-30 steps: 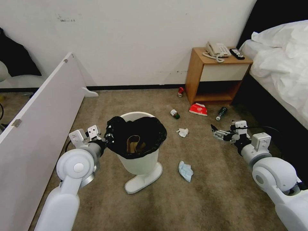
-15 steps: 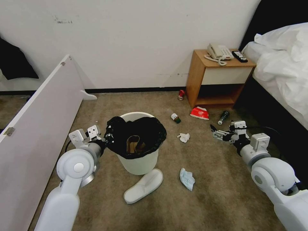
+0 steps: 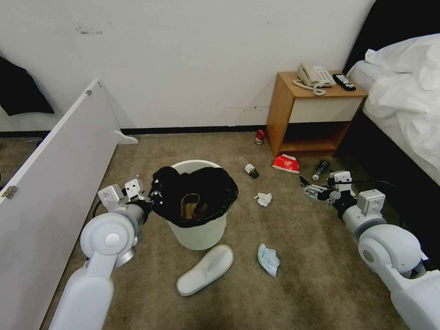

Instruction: Pick up the trash bin, then pick up the garbage from the floor and place it into the trash bin.

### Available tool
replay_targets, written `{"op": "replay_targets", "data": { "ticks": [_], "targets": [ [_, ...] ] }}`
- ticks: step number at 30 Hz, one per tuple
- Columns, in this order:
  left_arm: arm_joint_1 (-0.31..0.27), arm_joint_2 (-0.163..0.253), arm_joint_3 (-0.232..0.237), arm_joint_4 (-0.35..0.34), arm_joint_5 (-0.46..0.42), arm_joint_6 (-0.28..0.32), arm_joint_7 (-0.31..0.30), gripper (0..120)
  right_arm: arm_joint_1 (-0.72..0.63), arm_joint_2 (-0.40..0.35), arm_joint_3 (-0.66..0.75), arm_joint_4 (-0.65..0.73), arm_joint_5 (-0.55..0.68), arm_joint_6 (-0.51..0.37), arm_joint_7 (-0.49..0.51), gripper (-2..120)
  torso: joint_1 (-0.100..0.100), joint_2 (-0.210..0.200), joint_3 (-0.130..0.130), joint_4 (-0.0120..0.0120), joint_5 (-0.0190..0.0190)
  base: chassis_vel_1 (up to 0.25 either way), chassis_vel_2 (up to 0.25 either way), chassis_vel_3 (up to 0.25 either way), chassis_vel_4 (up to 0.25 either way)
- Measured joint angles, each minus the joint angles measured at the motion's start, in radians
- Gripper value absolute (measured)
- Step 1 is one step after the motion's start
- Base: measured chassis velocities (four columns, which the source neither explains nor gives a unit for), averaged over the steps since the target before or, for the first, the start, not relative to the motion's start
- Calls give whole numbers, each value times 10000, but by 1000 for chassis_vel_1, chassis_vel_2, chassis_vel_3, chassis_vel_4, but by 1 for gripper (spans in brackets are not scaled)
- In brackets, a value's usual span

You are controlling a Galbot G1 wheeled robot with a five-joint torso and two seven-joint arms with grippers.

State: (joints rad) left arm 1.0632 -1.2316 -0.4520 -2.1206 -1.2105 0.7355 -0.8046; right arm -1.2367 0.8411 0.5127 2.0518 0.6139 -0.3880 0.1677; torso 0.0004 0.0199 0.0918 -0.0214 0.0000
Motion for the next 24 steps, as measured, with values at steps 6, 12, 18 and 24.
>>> {"op": "replay_targets", "data": {
  "ticks": [6, 12, 18, 24],
  "targets": [
    [3, -12, 1, -12, 13, 0, 0, 5, -110, -16, 85, 0, -34, 177, -104, 100, 0, 0, 0, 0, 0, 0, 0, 0, 0],
    [13, -16, -1, -23, 17, 0, 4, 5, -150, -8, 79, -4, -99, 260, -95, 100, 0, 0, 0, -1, 0, 0, 0, 0, 0],
    [15, -8, -12, -24, 19, 0, 12, 5, -97, 0, 68, -15, -119, 272, -84, 100, 0, 0, 1, -1, 0, 0, 0, 0, 0],
    [4, -20, -17, -24, 27, 0, 30, 5, -70, -25, 70, 7, -217, 190, -88, 100, 0, 0, 0, 0, 0, 0, 0, 0, 0]
  ]
}}
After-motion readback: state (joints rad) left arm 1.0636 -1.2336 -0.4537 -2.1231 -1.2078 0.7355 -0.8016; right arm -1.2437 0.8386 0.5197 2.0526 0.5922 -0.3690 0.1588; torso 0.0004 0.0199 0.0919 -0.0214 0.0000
